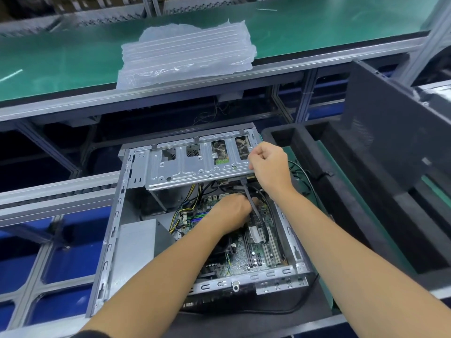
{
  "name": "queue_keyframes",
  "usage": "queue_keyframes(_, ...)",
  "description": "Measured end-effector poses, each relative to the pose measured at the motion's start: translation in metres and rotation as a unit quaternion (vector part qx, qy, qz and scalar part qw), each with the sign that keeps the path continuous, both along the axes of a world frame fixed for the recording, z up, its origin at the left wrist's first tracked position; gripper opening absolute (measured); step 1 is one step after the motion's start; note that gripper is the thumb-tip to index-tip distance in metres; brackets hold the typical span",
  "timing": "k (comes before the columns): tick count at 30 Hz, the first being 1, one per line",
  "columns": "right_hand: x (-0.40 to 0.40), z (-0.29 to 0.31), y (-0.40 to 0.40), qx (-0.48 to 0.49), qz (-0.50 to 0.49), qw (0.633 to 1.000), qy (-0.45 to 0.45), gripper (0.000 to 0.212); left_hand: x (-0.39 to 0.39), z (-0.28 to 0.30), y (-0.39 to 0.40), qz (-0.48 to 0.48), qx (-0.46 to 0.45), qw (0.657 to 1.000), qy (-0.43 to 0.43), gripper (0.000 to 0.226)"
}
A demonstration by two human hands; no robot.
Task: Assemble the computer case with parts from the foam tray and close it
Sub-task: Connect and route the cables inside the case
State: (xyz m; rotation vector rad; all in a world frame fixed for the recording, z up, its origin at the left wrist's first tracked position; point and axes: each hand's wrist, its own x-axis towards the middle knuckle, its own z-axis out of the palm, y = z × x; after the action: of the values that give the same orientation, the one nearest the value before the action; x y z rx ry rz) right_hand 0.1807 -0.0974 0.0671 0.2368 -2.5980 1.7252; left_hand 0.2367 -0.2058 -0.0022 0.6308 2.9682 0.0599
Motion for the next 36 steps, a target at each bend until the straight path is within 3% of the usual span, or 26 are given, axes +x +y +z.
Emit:
queue_keyframes(7,-0.002,-0.001,0.001,-0.006,-0.002,1.000,-0.003,0.015,-0.009,-0.009,0.004,0.149,0.130,0.979,-0.055,0.009)
queue_keyframes(10,-0.003,-0.003,0.001,-0.010,-0.005,1.000,-0.002,0.015,-0.014,-0.011,0.003,0.199,0.143,0.968,-0.050,0.018)
queue_keyframes(18,-0.005,-0.004,0.000,-0.018,-0.005,1.000,0.000,0.015,-0.020,-0.016,0.002,0.154,0.162,0.973,-0.061,0.026)
queue_keyframes(23,-0.005,-0.004,0.001,-0.018,-0.007,1.000,0.001,0.015,-0.022,-0.016,0.002,0.144,0.123,0.980,-0.068,0.020)
queue_keyframes(28,-0.004,-0.002,0.002,-0.030,-0.006,0.999,-0.011,0.015,-0.019,-0.011,0.001,0.131,0.104,0.985,-0.043,0.045)
queue_keyframes(32,-0.004,-0.001,0.002,-0.030,-0.007,0.999,-0.012,0.015,-0.020,-0.015,0.000,0.131,0.097,0.985,-0.049,0.027)
queue_keyframes(36,-0.004,-0.002,0.003,-0.030,-0.004,0.999,-0.018,0.015,-0.020,-0.017,0.000,0.140,0.118,0.982,-0.050,0.045)
